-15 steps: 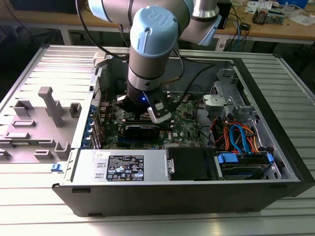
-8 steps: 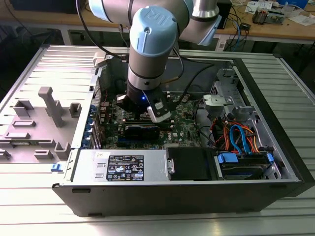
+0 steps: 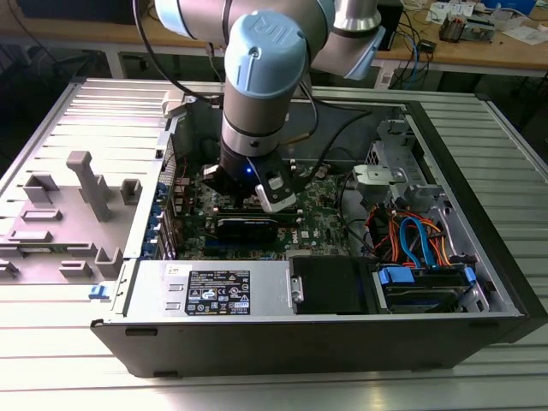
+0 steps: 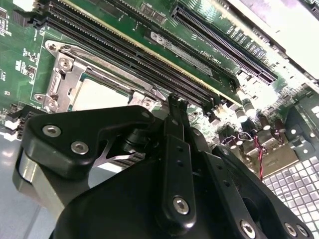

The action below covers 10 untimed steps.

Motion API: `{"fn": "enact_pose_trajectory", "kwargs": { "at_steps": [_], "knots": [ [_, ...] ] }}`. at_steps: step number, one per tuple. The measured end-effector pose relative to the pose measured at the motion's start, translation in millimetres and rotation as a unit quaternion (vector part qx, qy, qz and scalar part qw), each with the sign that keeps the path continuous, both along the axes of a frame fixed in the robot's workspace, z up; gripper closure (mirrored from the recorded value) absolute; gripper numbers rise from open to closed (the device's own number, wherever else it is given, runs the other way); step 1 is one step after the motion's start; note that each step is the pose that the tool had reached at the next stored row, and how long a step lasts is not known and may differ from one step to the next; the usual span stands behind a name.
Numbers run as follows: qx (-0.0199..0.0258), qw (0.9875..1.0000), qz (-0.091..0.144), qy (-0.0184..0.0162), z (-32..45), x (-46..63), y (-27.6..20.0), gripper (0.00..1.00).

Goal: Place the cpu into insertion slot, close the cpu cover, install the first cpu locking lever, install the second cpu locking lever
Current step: 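Install the second cpu locking lever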

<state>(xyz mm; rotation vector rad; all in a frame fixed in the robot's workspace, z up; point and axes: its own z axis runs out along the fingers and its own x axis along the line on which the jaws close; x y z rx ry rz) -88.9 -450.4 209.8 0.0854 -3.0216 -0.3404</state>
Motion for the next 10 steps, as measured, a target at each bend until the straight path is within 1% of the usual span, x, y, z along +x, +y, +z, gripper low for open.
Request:
{"fn": "enact_pose_trajectory", "kwargs": {
  "at_steps": [6, 10],
  "knots": [
    [-0.0001, 1.0, 0.0, -0.0005, -2.9, -0.1, 0.5, 0.89],
    [0.0, 1.0, 0.0, -0.0008, -4.8, -0.5, 2.0, 0.89]
  ]
}}
